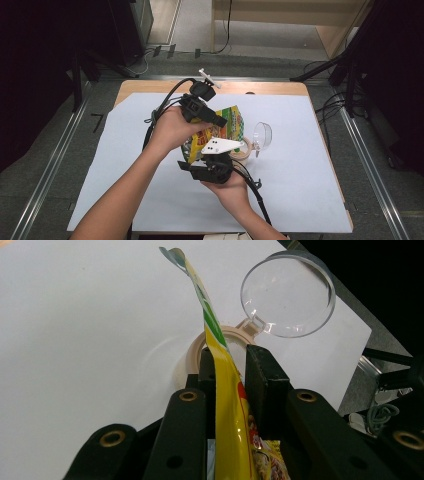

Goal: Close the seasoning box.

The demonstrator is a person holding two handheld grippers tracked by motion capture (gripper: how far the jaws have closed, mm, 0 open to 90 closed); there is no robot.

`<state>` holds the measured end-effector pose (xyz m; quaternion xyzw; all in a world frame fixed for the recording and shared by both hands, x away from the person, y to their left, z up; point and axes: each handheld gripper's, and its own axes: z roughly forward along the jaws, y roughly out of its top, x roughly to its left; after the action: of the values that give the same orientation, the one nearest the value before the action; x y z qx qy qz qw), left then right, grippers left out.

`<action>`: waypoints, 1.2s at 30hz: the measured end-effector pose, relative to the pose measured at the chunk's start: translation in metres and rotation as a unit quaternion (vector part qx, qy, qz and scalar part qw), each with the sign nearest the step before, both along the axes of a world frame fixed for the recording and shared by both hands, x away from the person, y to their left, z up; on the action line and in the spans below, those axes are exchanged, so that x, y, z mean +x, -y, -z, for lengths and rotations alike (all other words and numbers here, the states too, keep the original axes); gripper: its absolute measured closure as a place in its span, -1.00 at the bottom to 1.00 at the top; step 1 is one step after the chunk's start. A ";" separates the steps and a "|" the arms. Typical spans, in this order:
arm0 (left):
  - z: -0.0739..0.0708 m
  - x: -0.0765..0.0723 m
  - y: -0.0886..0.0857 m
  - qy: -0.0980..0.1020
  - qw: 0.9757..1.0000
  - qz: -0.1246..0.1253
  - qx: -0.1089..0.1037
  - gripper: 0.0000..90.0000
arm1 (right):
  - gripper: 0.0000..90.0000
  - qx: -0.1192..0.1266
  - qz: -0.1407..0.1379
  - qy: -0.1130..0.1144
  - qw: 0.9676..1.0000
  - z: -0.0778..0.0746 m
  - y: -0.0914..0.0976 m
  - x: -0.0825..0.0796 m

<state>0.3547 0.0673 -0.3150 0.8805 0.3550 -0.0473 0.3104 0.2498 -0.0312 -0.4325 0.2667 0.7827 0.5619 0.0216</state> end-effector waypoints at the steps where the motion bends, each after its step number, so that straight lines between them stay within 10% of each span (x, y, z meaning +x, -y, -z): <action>1: 0.000 0.000 0.000 0.000 1.000 -0.001 0.000 0.74 | 0.40 -0.001 -0.001 0.000 1.000 0.000 0.000 0.000; 36: 0.000 0.001 0.000 0.001 1.000 -0.002 -0.001 0.74 | 0.39 -0.001 -0.002 -0.002 1.000 -0.001 0.001 0.001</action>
<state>0.3559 0.0675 -0.3151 0.8796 0.3564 -0.0463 0.3118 0.2510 -0.0318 -0.4313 0.2661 0.7837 0.5609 0.0195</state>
